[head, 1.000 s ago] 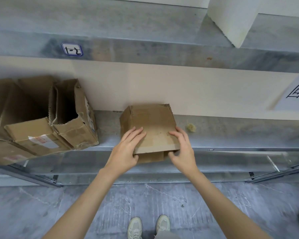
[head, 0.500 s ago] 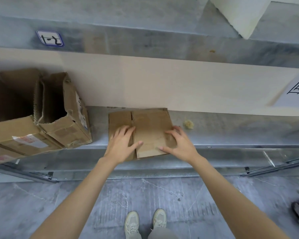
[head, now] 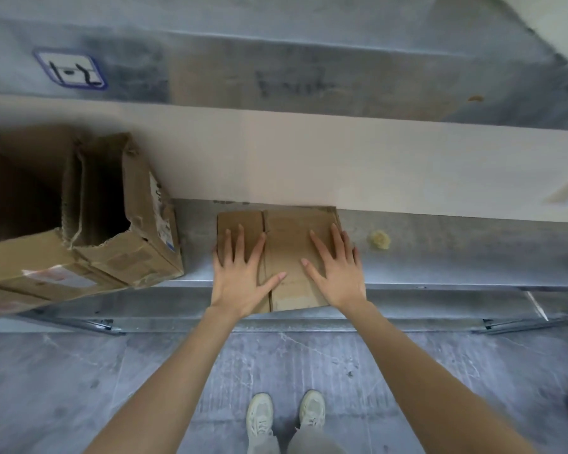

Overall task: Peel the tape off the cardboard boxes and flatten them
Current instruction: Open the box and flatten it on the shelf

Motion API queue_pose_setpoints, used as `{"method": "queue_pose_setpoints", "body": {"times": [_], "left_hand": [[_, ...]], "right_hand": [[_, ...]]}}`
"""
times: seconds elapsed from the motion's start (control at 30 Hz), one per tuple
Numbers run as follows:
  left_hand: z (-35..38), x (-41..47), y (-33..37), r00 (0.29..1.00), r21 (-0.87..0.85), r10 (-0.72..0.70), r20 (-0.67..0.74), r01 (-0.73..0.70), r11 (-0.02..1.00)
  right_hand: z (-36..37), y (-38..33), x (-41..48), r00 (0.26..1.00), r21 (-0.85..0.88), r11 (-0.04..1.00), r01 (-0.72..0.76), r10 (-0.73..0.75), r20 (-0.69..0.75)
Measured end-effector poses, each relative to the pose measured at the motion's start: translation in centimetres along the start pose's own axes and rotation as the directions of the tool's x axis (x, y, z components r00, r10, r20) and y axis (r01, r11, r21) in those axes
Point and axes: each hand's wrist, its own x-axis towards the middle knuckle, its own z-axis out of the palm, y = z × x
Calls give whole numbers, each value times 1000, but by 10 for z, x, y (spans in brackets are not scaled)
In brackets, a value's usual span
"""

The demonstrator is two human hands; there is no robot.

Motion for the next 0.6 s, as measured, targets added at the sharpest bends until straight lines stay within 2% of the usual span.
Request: {"method": "queue_pose_setpoints", "body": {"times": [0.13,0.23,0.3,0.37,0.43,0.5,0.6], "left_hand": [[0,0,0,1000,5,1,2,-1,1000],[-3,0,1,1000,8,-4,25,4,1000],[-5,0,1,999,-10,-11,34,11,1000],[-7,1,2,999,-19,-17,40,17,1000],[-10,1,2,998,-21,-20,63,21,1000],[-12,0,2,997,-47,-20,79,23,999],[-16,1,0,997,-138,-18,69,28,990]], "right_hand": [[-5,-1,1,999,21,1000,9,-10,31],[-11,0,2,998,99,995,5,-12,68],[-12,0,1,999,208,977,-41,35,31],[-9,0,-4,988,298,947,-121,143,-51],[-6,-1,-10,971,288,939,-185,220,-93],[-6,-4,-16,969,261,945,-199,229,-90],[-13,-11,-21,973,338,924,-180,218,-77]]}}
